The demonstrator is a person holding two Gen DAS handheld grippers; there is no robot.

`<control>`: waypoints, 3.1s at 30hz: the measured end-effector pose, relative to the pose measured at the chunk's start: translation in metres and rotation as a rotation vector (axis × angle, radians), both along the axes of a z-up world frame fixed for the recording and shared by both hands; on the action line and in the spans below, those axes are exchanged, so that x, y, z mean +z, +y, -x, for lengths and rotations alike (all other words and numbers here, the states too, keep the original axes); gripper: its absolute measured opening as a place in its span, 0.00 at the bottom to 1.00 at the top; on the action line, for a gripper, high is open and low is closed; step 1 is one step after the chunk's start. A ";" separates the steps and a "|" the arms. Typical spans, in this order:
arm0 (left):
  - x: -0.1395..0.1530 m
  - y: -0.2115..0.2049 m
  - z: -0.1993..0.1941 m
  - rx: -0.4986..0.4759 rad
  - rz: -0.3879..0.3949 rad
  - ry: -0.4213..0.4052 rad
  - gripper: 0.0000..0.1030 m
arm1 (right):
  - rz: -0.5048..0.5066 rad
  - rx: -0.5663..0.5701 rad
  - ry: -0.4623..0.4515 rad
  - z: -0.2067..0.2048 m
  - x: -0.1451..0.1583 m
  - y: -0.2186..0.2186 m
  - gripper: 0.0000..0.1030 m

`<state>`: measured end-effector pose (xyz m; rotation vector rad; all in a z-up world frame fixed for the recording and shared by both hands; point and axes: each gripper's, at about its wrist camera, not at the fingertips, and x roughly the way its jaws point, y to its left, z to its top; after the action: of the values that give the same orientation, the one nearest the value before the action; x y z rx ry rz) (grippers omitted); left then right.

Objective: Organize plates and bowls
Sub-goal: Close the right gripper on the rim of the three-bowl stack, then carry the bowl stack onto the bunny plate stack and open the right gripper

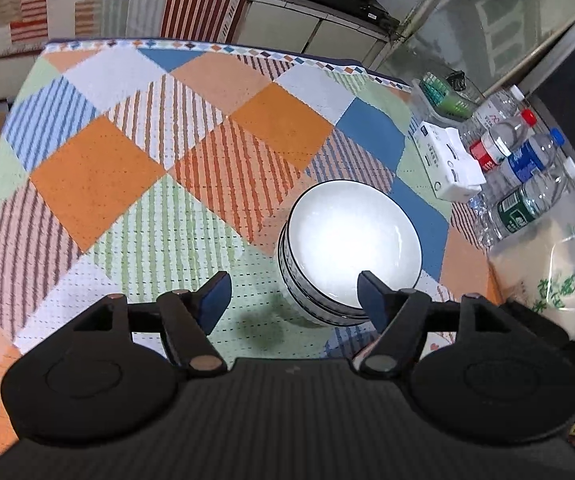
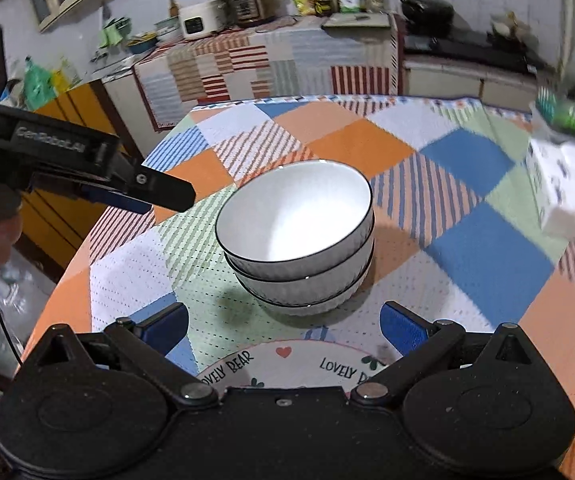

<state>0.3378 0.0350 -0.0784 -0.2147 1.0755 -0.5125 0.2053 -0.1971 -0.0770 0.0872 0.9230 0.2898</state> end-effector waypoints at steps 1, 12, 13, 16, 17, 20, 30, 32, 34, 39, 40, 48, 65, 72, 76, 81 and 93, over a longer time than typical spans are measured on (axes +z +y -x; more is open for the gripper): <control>-0.004 0.001 -0.002 0.004 0.006 0.006 0.67 | -0.005 -0.004 0.006 -0.003 -0.003 0.001 1.00; -0.057 -0.007 -0.012 0.147 0.112 0.045 0.65 | 0.040 0.008 0.096 -0.043 -0.049 0.015 1.00; -0.062 -0.007 -0.013 0.148 0.123 0.058 0.65 | 0.053 0.012 0.101 -0.047 -0.052 0.015 1.00; -0.073 -0.011 -0.016 0.151 0.127 0.055 0.65 | 0.059 0.006 0.116 -0.060 -0.064 0.014 1.00; -0.076 -0.013 -0.018 0.143 0.129 0.060 0.65 | 0.049 0.001 0.118 -0.062 -0.066 0.012 1.00; -0.083 -0.021 -0.027 0.120 0.154 0.075 0.63 | 0.016 0.011 0.122 -0.069 -0.070 0.010 1.00; -0.092 -0.044 -0.032 0.088 0.110 0.069 0.42 | 0.051 0.149 0.101 -0.079 -0.069 0.012 1.00; -0.092 -0.043 -0.031 0.083 0.106 0.074 0.42 | 0.050 0.156 0.085 -0.077 -0.070 0.012 1.00; -0.089 -0.044 -0.030 0.075 0.092 0.082 0.42 | 0.052 0.167 0.066 -0.073 -0.070 0.011 0.99; -0.075 -0.047 -0.020 0.033 0.040 0.050 0.42 | 0.054 0.179 0.045 -0.064 -0.067 0.013 0.99; -0.071 -0.047 -0.017 0.026 0.034 0.042 0.42 | 0.054 0.179 0.033 -0.061 -0.066 0.013 0.99; -0.024 -0.043 0.013 0.004 0.019 -0.006 0.42 | 0.022 0.152 -0.035 -0.034 -0.030 0.013 0.99; 0.078 -0.058 0.109 -0.111 -0.027 -0.092 0.42 | 0.070 0.125 -0.176 0.063 0.056 0.004 0.99; 0.082 -0.061 0.147 -0.147 -0.048 -0.072 0.41 | 0.070 0.121 -0.172 0.100 0.062 -0.001 0.99; 0.080 -0.064 0.166 -0.158 -0.071 -0.069 0.41 | 0.055 0.111 -0.167 0.119 0.058 -0.002 0.99; 0.072 -0.067 0.184 -0.160 -0.083 -0.061 0.41 | 0.044 0.108 -0.156 0.133 0.052 -0.004 0.99; 0.038 -0.083 0.198 -0.160 -0.113 -0.071 0.41 | 0.050 0.105 -0.127 0.146 0.020 -0.013 0.99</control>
<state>0.1400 -0.0482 -0.0403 -0.0109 1.0536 -0.5967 0.0589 -0.2105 -0.0574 -0.0259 0.8094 0.3654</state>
